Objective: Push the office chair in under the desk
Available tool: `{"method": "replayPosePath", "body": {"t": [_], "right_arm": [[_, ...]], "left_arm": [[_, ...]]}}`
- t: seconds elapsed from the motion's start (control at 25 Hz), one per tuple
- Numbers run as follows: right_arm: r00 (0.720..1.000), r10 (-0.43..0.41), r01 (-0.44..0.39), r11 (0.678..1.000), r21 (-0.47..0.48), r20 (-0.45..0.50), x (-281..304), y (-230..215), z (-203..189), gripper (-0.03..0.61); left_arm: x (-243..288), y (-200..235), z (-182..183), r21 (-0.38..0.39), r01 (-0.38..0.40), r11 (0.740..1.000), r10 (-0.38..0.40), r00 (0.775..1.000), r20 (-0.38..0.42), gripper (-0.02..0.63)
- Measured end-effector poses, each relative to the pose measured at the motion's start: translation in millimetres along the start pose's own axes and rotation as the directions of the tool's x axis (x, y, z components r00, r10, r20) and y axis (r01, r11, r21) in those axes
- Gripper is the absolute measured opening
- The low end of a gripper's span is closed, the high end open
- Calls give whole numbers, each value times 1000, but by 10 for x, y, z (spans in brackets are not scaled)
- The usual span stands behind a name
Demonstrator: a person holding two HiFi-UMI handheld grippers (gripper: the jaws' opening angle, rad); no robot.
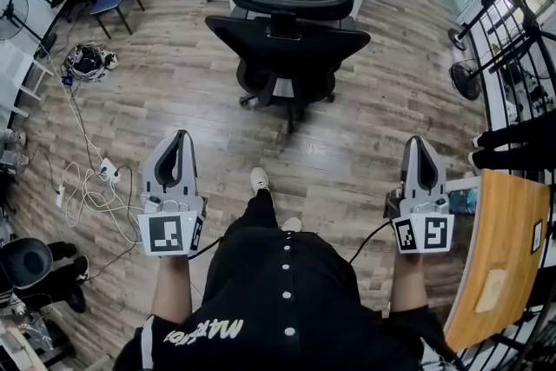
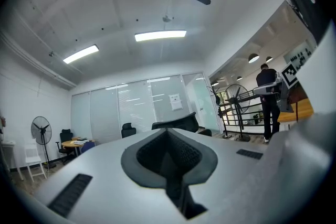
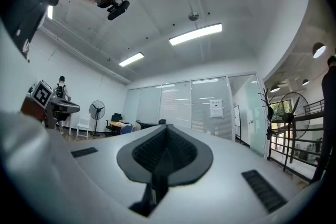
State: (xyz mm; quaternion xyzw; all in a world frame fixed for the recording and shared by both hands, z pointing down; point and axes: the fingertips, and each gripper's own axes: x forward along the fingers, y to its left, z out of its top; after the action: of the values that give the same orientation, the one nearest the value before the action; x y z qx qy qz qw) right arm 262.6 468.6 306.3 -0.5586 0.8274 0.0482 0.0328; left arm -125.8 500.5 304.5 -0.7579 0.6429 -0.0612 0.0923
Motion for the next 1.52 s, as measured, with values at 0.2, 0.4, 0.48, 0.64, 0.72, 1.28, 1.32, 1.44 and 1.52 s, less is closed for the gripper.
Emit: {"method": "replayPosePath", "body": {"t": [0.2, 0.4, 0.48, 0.64, 0.72, 1.28, 1.32, 1.44, 1.52], "right_arm": [[999, 38, -38, 999, 8, 14, 44, 56, -3, 32], [998, 59, -59, 998, -5, -10, 183, 79, -22, 276], [998, 53, -53, 998, -14, -20, 221, 71, -50, 276], [998, 52, -52, 998, -19, -37, 308, 52, -92, 276], [998, 53, -54, 998, -24, -46, 362, 42, -105, 276], [995, 69, -72, 996, -48, -65, 811, -4, -191, 276], [995, 71, -74, 996, -49, -66, 845, -5, -198, 276], [995, 76, -79, 996, -52, -71, 951, -2, -212, 276], [994, 79, -83, 995, -55, -74, 1022, -12, -219, 275]], "left_arm": [[48, -48, 17, 27, 10, 1000, -10, 1000, 19, 35], [177, -20, -44, 55, -1, 998, 2, 1000, -20, 298], [217, -9, -67, 53, 0, 999, 2, 1000, -24, 298], [344, -1, -106, 52, 13, 999, -11, 999, -41, 299], [416, -14, -116, 37, 21, 999, -19, 998, -52, 304], [875, -15, -216, 24, 68, 997, -66, 995, -75, 305], [905, -5, -226, 23, 69, 997, -67, 995, -76, 305], [990, 26, -262, 13, 70, 997, -68, 994, -86, 305], [1058, 37, -276, 12, 72, 997, -70, 993, -91, 305]]}}
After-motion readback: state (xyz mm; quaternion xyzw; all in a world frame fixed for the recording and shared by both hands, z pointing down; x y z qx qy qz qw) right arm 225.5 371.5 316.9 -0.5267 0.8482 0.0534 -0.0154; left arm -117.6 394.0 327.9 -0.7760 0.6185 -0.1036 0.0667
